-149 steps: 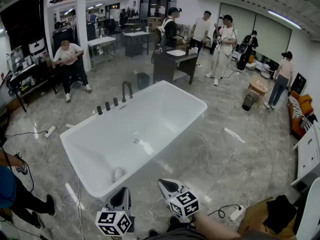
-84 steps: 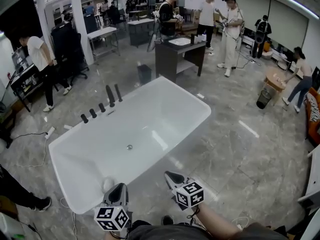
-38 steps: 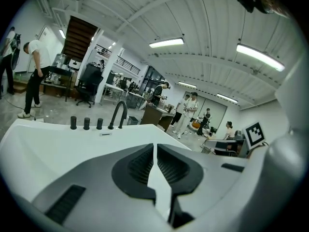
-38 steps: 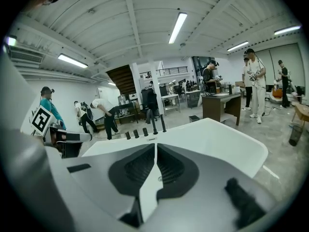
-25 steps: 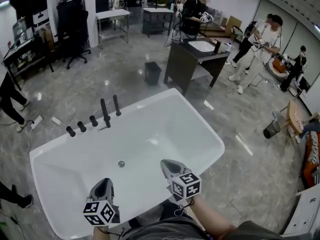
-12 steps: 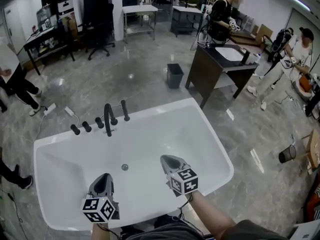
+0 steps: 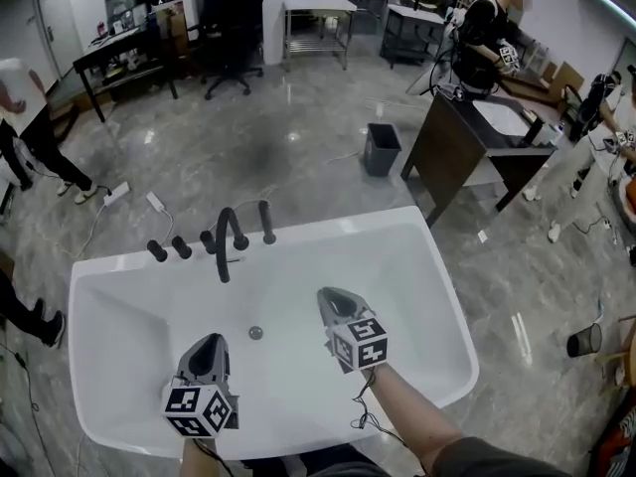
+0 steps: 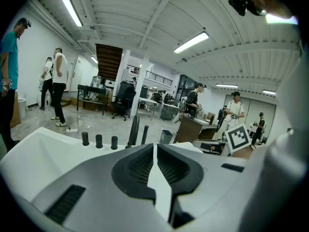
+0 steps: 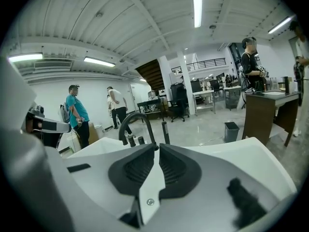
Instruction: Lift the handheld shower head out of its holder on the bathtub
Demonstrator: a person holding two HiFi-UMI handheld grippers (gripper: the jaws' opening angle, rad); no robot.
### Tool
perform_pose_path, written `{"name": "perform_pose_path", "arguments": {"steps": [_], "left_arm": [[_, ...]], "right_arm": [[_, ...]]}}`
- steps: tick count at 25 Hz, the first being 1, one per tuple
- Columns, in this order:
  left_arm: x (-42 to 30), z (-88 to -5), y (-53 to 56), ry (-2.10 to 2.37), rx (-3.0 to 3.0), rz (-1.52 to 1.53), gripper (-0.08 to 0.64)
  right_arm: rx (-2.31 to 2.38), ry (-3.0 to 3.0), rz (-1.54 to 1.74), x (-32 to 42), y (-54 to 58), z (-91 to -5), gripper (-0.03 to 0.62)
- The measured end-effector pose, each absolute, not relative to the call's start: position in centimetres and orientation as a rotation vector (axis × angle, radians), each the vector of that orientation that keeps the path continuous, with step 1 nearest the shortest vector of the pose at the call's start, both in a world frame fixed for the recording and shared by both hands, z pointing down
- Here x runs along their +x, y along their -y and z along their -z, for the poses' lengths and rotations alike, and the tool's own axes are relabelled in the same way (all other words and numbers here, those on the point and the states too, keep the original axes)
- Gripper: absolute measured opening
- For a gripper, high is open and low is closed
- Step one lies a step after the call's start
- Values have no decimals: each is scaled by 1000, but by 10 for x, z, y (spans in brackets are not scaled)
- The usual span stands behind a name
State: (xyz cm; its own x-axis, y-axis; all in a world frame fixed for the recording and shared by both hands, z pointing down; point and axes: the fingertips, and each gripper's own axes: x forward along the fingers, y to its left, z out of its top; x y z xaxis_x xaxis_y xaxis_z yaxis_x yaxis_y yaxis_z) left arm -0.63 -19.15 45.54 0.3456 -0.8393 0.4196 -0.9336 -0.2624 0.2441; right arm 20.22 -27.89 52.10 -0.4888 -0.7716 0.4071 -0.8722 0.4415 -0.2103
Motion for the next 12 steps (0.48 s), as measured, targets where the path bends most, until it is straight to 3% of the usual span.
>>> {"name": "perform_pose_path", "arguments": {"steps": [12], "left_arm": [[-27, -500, 269, 1611, 2082, -266, 34]], "right_arm": [[1363, 2442, -573, 165, 370, -573, 34]]}}
